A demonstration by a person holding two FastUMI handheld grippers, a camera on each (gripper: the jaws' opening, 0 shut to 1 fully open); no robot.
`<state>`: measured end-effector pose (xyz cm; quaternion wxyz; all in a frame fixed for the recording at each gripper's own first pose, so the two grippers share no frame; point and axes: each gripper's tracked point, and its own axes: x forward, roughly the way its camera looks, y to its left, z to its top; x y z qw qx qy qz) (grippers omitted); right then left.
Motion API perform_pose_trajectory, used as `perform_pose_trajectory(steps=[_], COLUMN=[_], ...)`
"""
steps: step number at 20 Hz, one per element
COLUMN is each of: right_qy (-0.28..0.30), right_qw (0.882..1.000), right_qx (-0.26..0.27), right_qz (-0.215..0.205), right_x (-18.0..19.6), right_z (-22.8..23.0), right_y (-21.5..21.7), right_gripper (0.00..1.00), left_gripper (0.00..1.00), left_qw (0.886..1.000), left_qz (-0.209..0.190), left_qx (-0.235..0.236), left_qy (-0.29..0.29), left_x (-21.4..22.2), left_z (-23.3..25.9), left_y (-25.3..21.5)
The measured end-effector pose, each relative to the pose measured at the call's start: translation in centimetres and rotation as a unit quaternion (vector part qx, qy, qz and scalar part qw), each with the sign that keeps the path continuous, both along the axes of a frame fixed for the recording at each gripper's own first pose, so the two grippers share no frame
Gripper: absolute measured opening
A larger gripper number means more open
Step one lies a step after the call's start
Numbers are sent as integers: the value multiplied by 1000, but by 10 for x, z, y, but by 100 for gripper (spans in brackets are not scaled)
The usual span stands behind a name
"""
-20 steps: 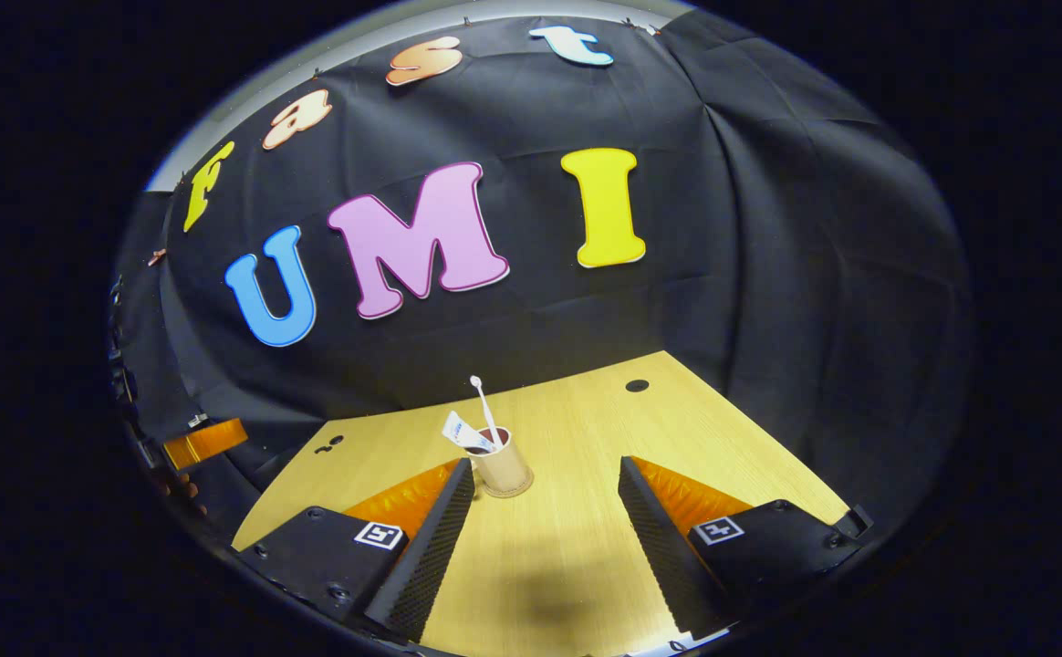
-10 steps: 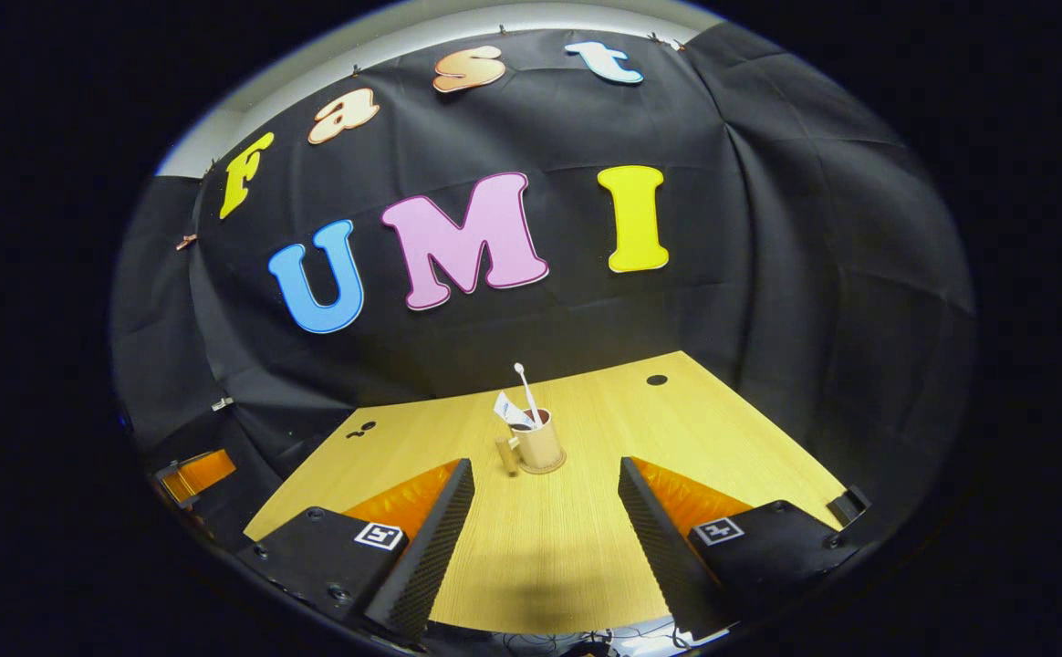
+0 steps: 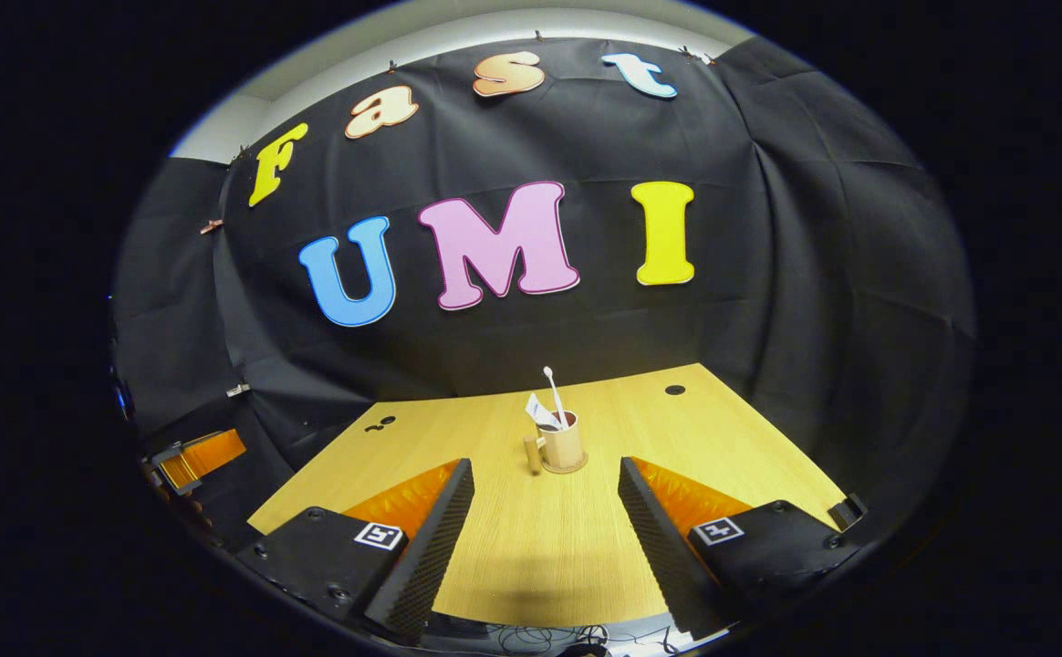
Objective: Put the toothbrush and toothpaste on the desktop into the cup, then pick up the cup and place it on the coaster on the desktop.
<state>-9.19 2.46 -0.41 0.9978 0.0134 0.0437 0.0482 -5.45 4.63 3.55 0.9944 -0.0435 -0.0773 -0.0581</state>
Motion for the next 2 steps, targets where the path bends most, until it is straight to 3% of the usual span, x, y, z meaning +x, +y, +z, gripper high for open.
perform_pose_trajectory(steps=[2], right_qy=[-2], right_qw=[1000], right_qx=[-2], right_qz=[3], right_x=[2], right_z=[2], right_y=[4], right_gripper=[98], left_gripper=[98], left_qw=[1000], left_qz=[1], left_qx=[2], left_qy=[-1], left_x=[2], left_z=[0], left_y=[1])
